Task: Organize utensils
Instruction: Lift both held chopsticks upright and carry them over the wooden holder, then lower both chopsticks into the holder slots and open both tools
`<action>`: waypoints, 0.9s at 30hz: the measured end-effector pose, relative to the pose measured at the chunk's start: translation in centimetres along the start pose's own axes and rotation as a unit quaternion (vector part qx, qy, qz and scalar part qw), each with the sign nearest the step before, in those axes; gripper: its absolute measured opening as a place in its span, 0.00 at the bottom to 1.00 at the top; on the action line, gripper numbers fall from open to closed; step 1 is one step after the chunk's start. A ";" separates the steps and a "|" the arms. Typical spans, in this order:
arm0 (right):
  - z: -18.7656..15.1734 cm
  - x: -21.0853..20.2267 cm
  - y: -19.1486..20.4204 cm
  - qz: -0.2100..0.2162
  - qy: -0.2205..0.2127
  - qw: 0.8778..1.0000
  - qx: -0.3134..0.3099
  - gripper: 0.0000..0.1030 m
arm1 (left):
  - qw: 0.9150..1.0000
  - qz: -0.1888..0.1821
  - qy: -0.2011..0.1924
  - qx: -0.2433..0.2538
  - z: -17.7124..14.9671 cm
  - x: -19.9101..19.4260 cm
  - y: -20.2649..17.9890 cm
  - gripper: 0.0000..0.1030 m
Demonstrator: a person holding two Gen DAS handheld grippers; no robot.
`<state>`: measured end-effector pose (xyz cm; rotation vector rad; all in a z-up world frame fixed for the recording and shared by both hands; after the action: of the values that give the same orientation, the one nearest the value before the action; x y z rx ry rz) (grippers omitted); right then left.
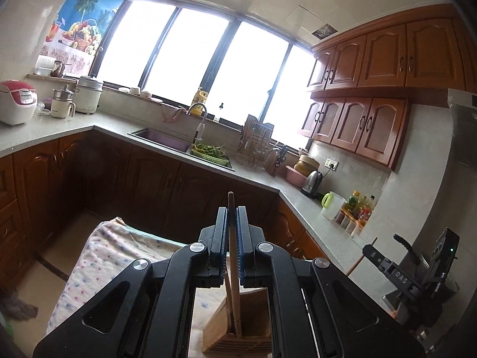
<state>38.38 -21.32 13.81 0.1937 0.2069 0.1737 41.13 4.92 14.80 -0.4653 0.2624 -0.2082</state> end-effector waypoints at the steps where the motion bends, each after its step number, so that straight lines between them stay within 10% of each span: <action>1: -0.6 0.4 -0.1 -0.001 0.003 1.000 0.003 0.05 | 1.000 -0.002 -0.004 -0.006 0.0 0.0 0.2 0.04; 27: -3.9 2.8 -1.0 -0.004 0.032 0.999 0.019 0.05 | 0.997 -0.012 0.007 -0.076 -0.5 3.7 2.5 0.04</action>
<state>40.42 -21.11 9.31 0.2255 0.2741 0.1688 44.80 5.96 12.43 -0.6180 0.2873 -0.2168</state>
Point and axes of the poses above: each gripper's, at about its wrist camera, not at the fingertips, and x roughly the way its jaws point, y to its left, z to its top, the point moved 8 cm from there along x, roughly the way its jaws point, and after that the axes turned 6 degrees about -x, right-handed, at the moved point
